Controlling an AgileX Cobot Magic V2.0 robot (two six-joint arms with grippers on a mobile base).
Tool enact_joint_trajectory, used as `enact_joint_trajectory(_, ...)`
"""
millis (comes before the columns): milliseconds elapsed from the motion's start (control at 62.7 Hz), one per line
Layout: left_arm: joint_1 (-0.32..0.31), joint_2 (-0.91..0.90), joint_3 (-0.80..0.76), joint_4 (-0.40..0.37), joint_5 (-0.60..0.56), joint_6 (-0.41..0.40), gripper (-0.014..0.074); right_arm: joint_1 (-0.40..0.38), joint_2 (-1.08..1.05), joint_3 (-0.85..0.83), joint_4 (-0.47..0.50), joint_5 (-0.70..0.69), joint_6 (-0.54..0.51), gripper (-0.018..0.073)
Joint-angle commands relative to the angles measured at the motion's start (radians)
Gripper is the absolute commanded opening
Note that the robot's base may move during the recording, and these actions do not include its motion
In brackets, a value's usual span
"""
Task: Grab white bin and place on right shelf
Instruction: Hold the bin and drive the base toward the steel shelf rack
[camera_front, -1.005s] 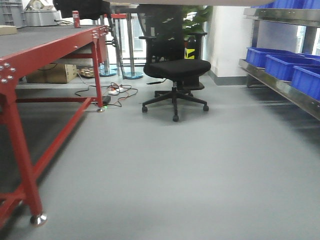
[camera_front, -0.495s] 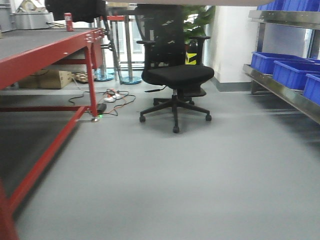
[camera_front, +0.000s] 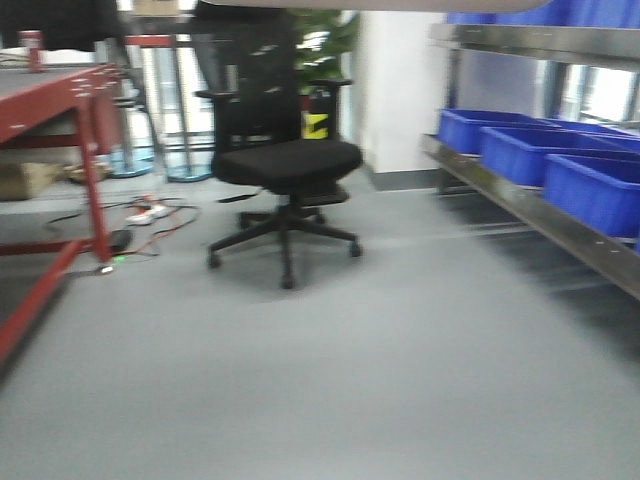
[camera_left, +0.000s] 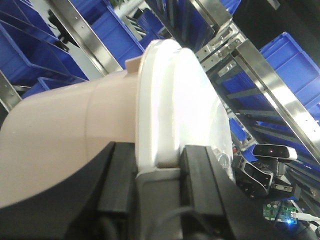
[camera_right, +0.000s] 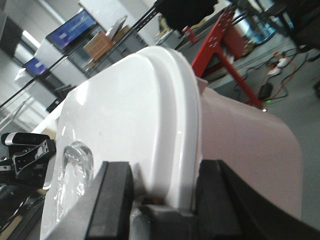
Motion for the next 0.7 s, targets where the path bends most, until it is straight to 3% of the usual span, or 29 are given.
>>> enact_joint_trajectory(0,-0.047,-0.053,-0.04,-0.09,0.233,0.012,-0.0126,0.038,-0.043,-0.039,0.104,0.257,-0.006,0.0054)
enact_joint_trajectory(686,-0.047,-0.053,-0.04,-0.09,0.233,0.012,-0.0126,0.038,-0.043,-0.039,0.104,0.255,-0.006,0.0054)
